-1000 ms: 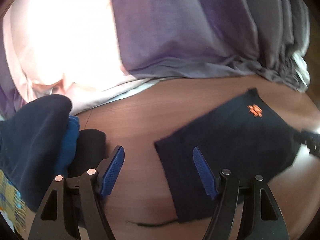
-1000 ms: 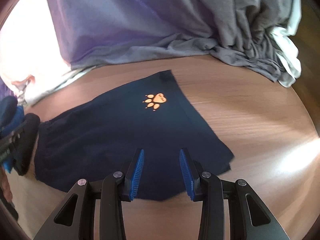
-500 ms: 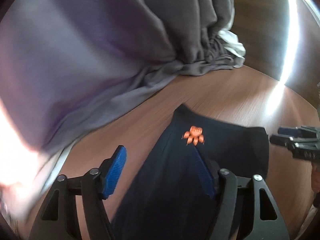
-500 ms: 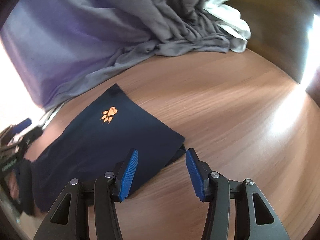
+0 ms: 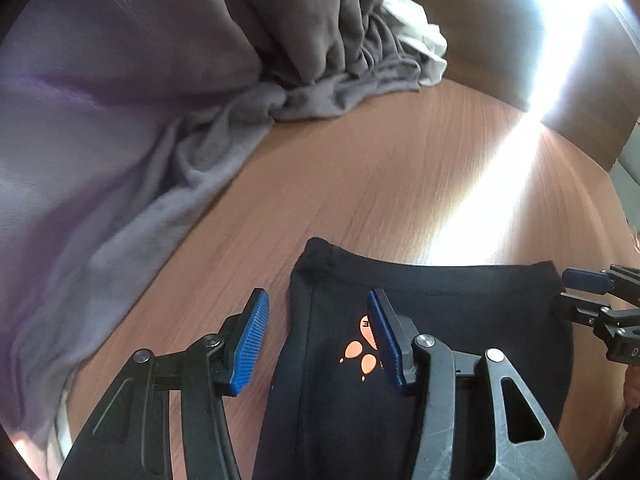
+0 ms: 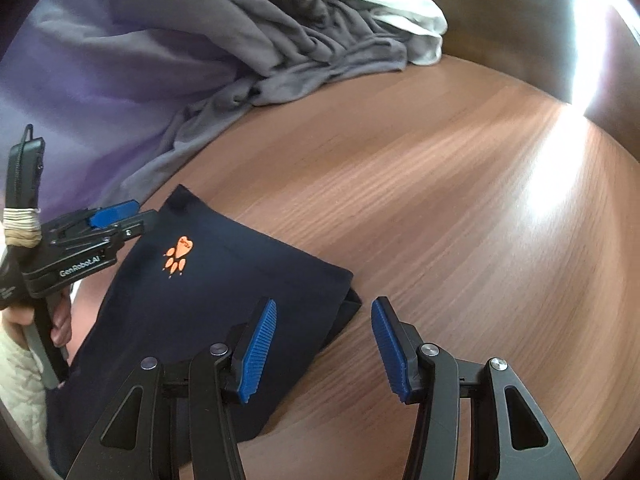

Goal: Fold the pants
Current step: 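Lower both grippers to the shorts' folded edge and close on it, then lift the shorts' edge with both grippers and fold it over the logo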

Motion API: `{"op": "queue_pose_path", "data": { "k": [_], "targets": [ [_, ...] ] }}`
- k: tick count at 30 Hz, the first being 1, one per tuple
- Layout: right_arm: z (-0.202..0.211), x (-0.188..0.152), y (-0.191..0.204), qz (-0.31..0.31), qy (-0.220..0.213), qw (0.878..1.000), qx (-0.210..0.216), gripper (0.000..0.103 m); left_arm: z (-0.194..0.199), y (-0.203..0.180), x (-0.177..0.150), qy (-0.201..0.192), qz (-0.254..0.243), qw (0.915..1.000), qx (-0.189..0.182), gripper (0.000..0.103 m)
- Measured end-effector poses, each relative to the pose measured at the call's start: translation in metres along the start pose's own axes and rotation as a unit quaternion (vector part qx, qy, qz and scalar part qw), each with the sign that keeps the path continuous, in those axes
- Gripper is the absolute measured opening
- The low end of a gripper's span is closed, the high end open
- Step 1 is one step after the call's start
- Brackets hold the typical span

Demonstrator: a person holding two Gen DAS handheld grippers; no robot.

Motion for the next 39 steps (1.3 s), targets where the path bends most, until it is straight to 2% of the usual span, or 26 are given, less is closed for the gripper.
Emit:
{"op": "queue_pose_path", "data": {
  "k": [12,15,20,21,22,24,31,39],
  "targets": [
    [-0.011,-0.001,0.005,0.013,-0.007,0.999,-0.034,0.050,-0.029,0.000,0.008,0.017,-0.023,0.9991,-0.030,0.050],
    [-0.011,-0.001,0.007,0.020,-0.010,0.999,-0.041,0.044,-0.032,0.000,0.009,0.018,-0.015,0.9987,-0.046,0.049],
    [-0.012,0.000,0.006,0.027,-0.013,0.999,-0.046,0.035,-0.034,-0.004,0.008,0.016,-0.016,0.9975,-0.066,0.042],
    [-0.012,0.000,0.006,0.028,-0.014,0.998,-0.046,0.031,-0.034,-0.005,0.008,0.016,-0.019,0.9973,-0.070,0.036],
    [-0.013,0.000,0.006,0.029,-0.014,0.999,-0.043,0.028,-0.034,-0.008,0.008,0.016,-0.021,0.9965,-0.080,0.022],
    [-0.013,0.001,0.006,0.032,-0.015,0.999,-0.041,0.022,-0.035,-0.014,0.008,0.020,-0.024,0.9953,-0.091,0.011],
    [-0.010,0.003,0.006,0.047,-0.018,0.998,-0.026,0.011,-0.027,-0.021,0.009,0.008,-0.049,0.9965,-0.067,0.009],
    [0.024,0.011,0.016,0.070,-0.055,0.996,-0.011,0.008,0.025,-0.025,0.024,-0.052,-0.054,0.9958,-0.053,0.009]
  ]
}}
Point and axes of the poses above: each gripper's, at about its wrist camera, not at the fingertips, and z roughly against the way its jaws point, y to its left, x to its top, the point moved 10 cm from there along -z, roughly the way its jaws point, and after that the axes turned 1 degree about -z, right-handed, at the moved point
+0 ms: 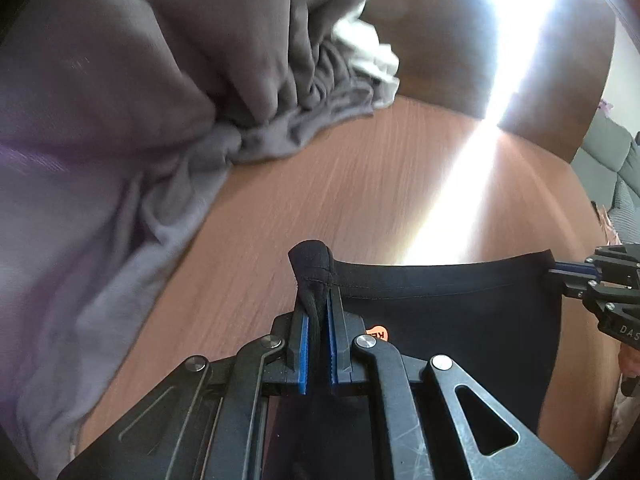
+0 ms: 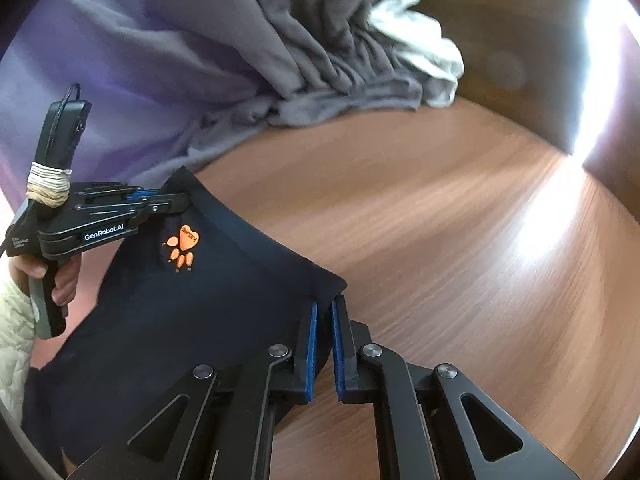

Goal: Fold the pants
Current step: 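Lift the shorts' edge with both grippers and fold it over the logo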

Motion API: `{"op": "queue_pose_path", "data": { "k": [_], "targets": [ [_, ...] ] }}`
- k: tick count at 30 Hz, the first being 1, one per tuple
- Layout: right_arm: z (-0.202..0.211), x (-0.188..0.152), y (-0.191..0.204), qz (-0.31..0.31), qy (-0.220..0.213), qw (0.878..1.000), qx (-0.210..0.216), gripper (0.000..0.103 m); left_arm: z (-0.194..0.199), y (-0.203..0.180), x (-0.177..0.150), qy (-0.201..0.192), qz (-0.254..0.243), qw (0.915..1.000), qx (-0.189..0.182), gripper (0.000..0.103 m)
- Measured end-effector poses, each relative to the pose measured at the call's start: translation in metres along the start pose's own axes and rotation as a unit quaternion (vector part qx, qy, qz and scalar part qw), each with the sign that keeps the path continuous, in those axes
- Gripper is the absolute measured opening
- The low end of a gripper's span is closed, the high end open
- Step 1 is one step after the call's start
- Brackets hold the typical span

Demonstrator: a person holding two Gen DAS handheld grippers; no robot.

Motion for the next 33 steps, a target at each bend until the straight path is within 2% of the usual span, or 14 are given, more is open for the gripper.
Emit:
{"op": "queue_pose_path", "data": {
  "k": [8,13,17,19,22,27,33],
  "targets": [
    [0.045,0.007,0.028,0.040,-0.055,0.997,0.023,0.008,0.075,0.012,-0.003,-0.078,0.041,0.9940,0.064,0.009],
    [0.080,0.008,0.063,0.086,-0.094,0.990,0.053,0.008,0.117,0.019,-0.020,-0.113,0.079,0.9852,0.103,0.009],
    [0.099,-0.001,0.093,0.121,-0.106,0.983,0.087,0.008,0.151,0.030,-0.042,-0.135,0.118,0.9726,0.149,0.009],
    [0.105,-0.007,0.108,0.138,-0.105,0.979,0.104,0.008,0.167,0.037,-0.058,-0.143,0.138,0.9645,0.175,0.009],
    [0.109,-0.021,0.127,0.159,-0.095,0.974,0.128,0.008,0.176,0.044,-0.079,-0.134,0.153,0.9567,0.209,0.009],
    [0.109,-0.047,0.157,0.192,-0.068,0.965,0.164,0.008,0.180,0.051,-0.116,-0.114,0.195,0.9462,0.232,0.009],
    [0.105,-0.080,0.186,0.230,-0.032,0.952,0.199,0.008,0.190,0.061,-0.149,-0.111,0.251,0.9257,0.260,0.009]
  ]
}}
Point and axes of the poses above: each gripper's, at about its wrist camera, not at the fingertips, and z roughly against the way its jaws point, y to its left, x to its top, the point moved 10 cm from there along -z, roughly the way its jaws point, and after that the axes turned 1 degree about -z, right-handed, at the moved point
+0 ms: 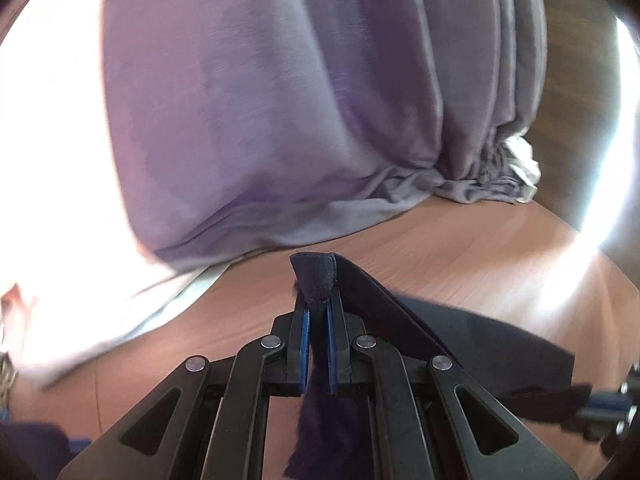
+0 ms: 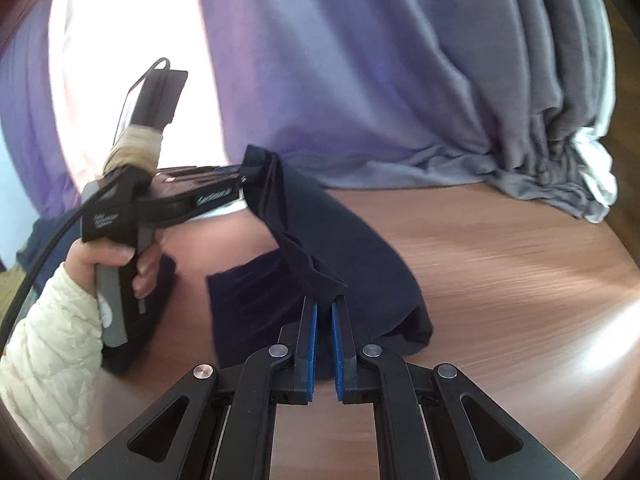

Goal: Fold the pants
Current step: 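Lift the shorts' edge with both grippers and fold it over the logo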

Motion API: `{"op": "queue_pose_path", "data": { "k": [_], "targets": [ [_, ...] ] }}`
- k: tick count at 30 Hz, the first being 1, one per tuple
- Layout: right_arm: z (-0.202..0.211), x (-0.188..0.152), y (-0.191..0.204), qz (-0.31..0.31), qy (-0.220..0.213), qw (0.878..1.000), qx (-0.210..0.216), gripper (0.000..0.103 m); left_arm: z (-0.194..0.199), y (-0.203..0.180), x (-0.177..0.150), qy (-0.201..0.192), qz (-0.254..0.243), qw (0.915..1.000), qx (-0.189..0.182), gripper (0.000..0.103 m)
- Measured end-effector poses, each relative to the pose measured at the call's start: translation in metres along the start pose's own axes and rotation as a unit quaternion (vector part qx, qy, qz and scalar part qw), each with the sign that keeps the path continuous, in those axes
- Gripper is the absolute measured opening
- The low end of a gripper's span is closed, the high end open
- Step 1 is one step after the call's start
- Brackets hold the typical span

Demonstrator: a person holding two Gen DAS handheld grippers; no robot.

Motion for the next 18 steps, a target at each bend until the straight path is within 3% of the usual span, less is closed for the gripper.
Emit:
{"op": "queue_pose_path", "data": {
  "k": [8,13,15,17,18],
  "targets": [
    [-0.017,-0.024,0.043,0.033,0.054,0.995,0.072,0.008,0.010,0.032,-0.036,0.034,0.031,0.9970,0.063,0.012],
    [-0.025,-0.042,0.059,0.051,0.097,0.989,0.098,0.010,0.014,0.043,-0.052,0.059,0.035,0.9904,0.120,0.049],
    [-0.024,-0.047,0.063,0.056,0.108,0.986,0.111,0.022,0.022,0.045,-0.051,0.062,0.012,0.9850,0.161,0.053],
    [-0.021,-0.048,0.067,0.060,0.109,0.985,0.122,0.034,0.034,0.040,-0.046,0.052,-0.001,0.9838,0.172,0.059],
    [-0.017,-0.047,0.069,0.064,0.105,0.984,0.128,0.034,0.040,0.038,-0.042,0.044,-0.002,0.9845,0.170,0.059]
  ]
}}
Point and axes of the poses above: each gripper's, at about its wrist camera, not at the fingertips, and z roughly against the way its jaws point, y to its left, x to its top, the point moved 10 cm from there along -z, roughly the way its jaws point, and after that the axes turned 1 degree about -z, right-handed, at the moved point
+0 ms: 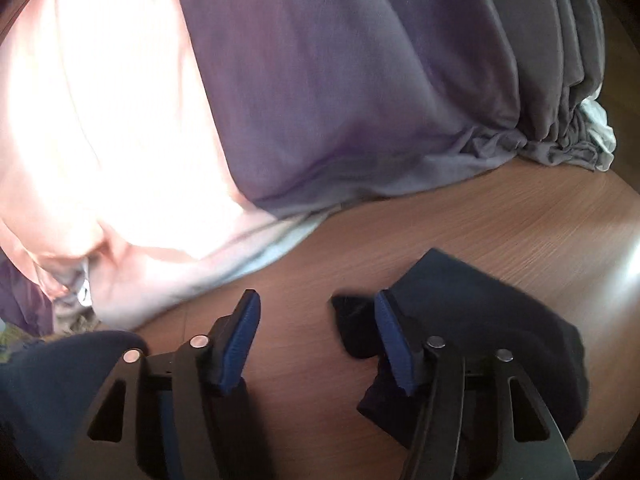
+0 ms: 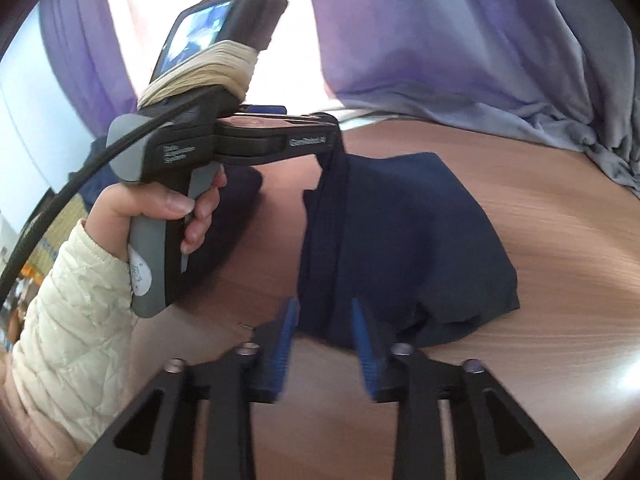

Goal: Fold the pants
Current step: 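Lift the shorts' edge with both grippers and fold it over the logo, then open both grippers and lay the folded shorts on the table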

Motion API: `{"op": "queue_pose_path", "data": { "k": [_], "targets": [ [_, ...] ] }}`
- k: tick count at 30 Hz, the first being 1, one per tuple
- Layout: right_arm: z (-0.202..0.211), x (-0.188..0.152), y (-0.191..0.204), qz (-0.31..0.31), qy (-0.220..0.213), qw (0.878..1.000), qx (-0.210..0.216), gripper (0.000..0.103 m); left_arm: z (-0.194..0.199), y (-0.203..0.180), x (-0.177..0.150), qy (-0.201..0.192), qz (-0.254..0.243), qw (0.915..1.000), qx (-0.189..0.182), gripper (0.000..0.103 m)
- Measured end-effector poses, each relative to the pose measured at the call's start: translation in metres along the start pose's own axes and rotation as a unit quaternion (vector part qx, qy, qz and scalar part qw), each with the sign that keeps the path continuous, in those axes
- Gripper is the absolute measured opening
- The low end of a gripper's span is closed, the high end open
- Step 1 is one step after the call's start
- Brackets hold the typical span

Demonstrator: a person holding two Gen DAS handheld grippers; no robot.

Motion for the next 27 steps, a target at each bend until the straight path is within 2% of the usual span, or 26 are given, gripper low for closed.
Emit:
{"op": "queue_pose_path", "data": {
  "k": [4,7,8,9,11,14,16,18,22,27],
  "targets": [
    [0.021,0.006,0.002,0.019,-0.033,0.999,0.001,0.034,0.036,0.001,0.009,-0.030,0.006,0.9995,0.001,0.062],
    [0.043,0.016,-0.013,0.014,-0.073,0.997,-0.022,0.037,0.058,-0.001,0.002,-0.040,0.031,0.9982,-0.033,0.061],
    [0.049,0.020,-0.022,0.009,-0.085,0.996,-0.031,0.044,0.064,-0.003,-0.002,-0.038,0.042,0.9972,-0.048,0.061],
    [0.055,0.023,-0.033,-0.001,-0.093,0.995,-0.041,0.046,0.069,-0.005,-0.008,-0.036,0.056,0.9961,-0.059,0.061],
    [0.062,0.026,-0.053,-0.018,-0.099,0.993,-0.054,0.046,0.076,-0.010,-0.021,-0.026,0.076,0.9942,-0.072,0.061],
    [0.062,0.026,-0.082,-0.028,-0.094,0.992,-0.075,0.046,0.079,-0.023,-0.040,-0.002,0.083,0.9938,-0.075,0.060],
    [0.060,0.023,-0.099,-0.029,-0.085,0.992,-0.087,0.046,0.077,-0.037,-0.053,0.016,0.073,0.9949,-0.068,0.053],
    [0.058,0.020,-0.113,-0.031,-0.076,0.993,-0.088,0.046,0.075,-0.051,-0.061,0.026,0.076,0.9938,-0.077,0.049],
    [0.045,0.018,-0.132,-0.026,-0.060,0.994,-0.090,0.046,0.067,-0.083,-0.072,0.049,0.102,0.9866,-0.118,0.041],
    [0.028,0.010,-0.148,-0.032,-0.033,0.997,-0.066,0.046,0.050,-0.098,-0.085,0.086,0.152,0.9763,-0.128,0.033]
  ]
}}
Point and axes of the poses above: each gripper's, at about its wrist camera, not at the fingertips, and z roughly against the way its jaws point, y to its left, x to its top, the point moved 10 cm from there along -z, roughly the way its jaws point, and after that the axes turned 1 degree about -z, right-handed, at the moved point
